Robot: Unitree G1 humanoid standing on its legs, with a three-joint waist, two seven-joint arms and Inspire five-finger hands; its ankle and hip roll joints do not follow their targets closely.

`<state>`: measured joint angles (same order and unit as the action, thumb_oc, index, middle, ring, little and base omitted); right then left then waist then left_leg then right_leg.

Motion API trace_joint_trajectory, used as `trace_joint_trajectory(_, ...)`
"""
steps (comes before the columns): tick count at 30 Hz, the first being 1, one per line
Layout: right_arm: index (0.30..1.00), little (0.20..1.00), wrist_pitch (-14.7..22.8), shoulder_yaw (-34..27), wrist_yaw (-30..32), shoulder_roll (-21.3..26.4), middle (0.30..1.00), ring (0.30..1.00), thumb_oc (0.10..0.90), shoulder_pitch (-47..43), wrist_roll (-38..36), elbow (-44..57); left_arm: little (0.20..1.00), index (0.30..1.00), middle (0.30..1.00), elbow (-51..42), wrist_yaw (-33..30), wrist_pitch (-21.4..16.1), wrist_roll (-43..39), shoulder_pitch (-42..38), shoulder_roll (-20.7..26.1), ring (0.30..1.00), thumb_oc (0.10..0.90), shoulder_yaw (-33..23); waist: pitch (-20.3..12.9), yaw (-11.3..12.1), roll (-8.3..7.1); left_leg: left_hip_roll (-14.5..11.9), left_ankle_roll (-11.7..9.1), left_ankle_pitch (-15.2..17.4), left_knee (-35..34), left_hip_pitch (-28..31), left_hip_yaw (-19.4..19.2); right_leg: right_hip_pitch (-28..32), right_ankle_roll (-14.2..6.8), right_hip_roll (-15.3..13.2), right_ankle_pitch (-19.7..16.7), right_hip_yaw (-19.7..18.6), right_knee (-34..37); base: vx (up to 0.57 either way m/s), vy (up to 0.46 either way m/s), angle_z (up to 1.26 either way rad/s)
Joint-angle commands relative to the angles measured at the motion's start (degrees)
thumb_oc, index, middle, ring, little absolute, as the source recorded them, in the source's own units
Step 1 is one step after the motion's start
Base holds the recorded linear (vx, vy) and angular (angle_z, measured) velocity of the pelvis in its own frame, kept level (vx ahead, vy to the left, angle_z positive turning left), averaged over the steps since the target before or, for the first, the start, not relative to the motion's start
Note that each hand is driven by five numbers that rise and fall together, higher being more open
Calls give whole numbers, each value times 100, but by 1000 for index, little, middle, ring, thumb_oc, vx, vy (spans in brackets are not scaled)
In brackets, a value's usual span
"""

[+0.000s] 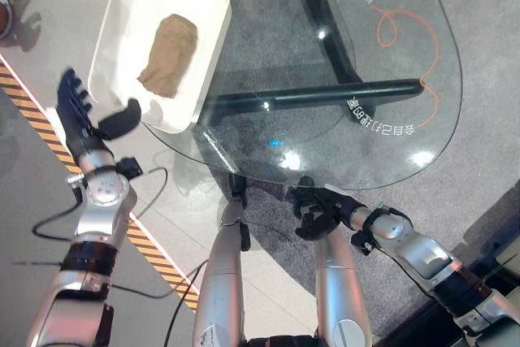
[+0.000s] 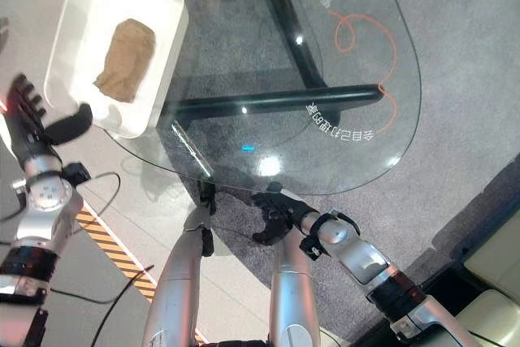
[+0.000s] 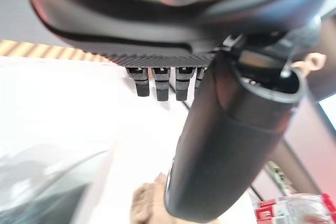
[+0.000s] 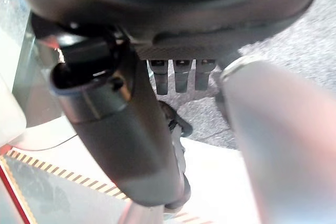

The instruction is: Wipe the table with a cloth and put it in the basket.

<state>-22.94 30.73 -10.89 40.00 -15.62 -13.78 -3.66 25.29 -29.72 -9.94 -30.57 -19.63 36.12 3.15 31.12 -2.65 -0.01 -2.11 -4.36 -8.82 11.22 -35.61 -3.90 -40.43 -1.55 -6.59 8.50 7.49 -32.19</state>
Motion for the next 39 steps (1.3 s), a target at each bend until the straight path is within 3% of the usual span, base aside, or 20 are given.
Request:
trace_joint_trajectory(1, 900, 900, 685, -125, -175, -250, 900, 900, 800, 389, 81, 24, 900, 900, 900, -312, 417, -262, -335, 158, 49, 900, 800, -418, -133, 67, -69, 483, 62, 1082, 860, 358, -156, 748, -86, 533, -315, 79, 1101, -17, -108, -4)
trace_joint_trajectory(6, 900, 900, 1097, -296, -194, -525, 900, 900, 800, 797, 292, -718, 900, 900, 900, -233, 1200, -163, -752, 1000, -463, 900, 800, -267, -133, 170, -93, 422, 7, 1050, 637, 1196, -81, 1646, -73, 537, -202, 147, 1242, -19, -136, -3)
trace_joint_trajectory(10, 900, 900, 1205, -436, -91, -770, 900, 900, 800, 1037, 479, -1165, 900, 900, 900, 103, 1740, -2, -1003, 1475, -848, 900, 800, -131, -201, 182, -106, 342, -38, 1009, 458, 1737, -84, 2283, -46, 518, -221, 191, 1504, 9, -101, -1)
trace_joint_trajectory(18, 900, 900, 1247, -713, 3, -1209, 900, 900, 800, 1504, 558, -2115, 900, 900, 900, 861, 2561, 603, -1172, 2248, -1487, 900, 800, 204, -977, 291, -192, 309, -89, 1024, 27, 2516, 20, 3364, -68, 455, -292, 314, 2234, 60, -96, 7)
trace_joint_trajectory(29, 900, 900, 909, -800, 243, -1717, 900, 900, 800, 1730, 792, -3283, 900, 900, 900, 1925, 2842, 954, -1126, 2718, -2001, 900, 800, 600, -1860, 439, -197, 228, -63, 963, -644, 3316, 292, 4207, -197, 440, -511, 367, 2926, 73, -55, 13)
trace_joint_trajectory(33, 900, 900, 1013, -737, 352, -1855, 900, 900, 800, 1623, 825, -4086, 900, 900, 900, 2503, 3068, 972, -791, 2611, -2070, 900, 800, 779, -2035, 460, -167, 191, -62, 953, -793, 3504, 311, 4392, -231, 437, -572, 374, 3101, 31, -22, 0)
trace_joint_trajectory(36, 900, 900, 1146, -817, 430, -2085, 900, 900, 800, 1549, 341, -4849, 900, 900, 900, 3134, 3086, 1003, -716, 2451, -2152, 900, 800, 782, -2175, 467, -135, 170, -52, 960, -901, 3656, 294, 4523, -270, 414, -644, 374, 3262, 42, -11, 3)
trace_joint_trajectory(39, 900, 900, 1267, -904, 672, -2207, 900, 900, 800, 1462, 480, -5292, 900, 900, 900, 3610, 3131, 996, -823, 2363, -2246, 900, 800, 694, -2281, 448, -122, 155, -40, 986, -959, 3757, 244, 4606, -300, 391, -688, 341, 3367, 71, -11, 1)
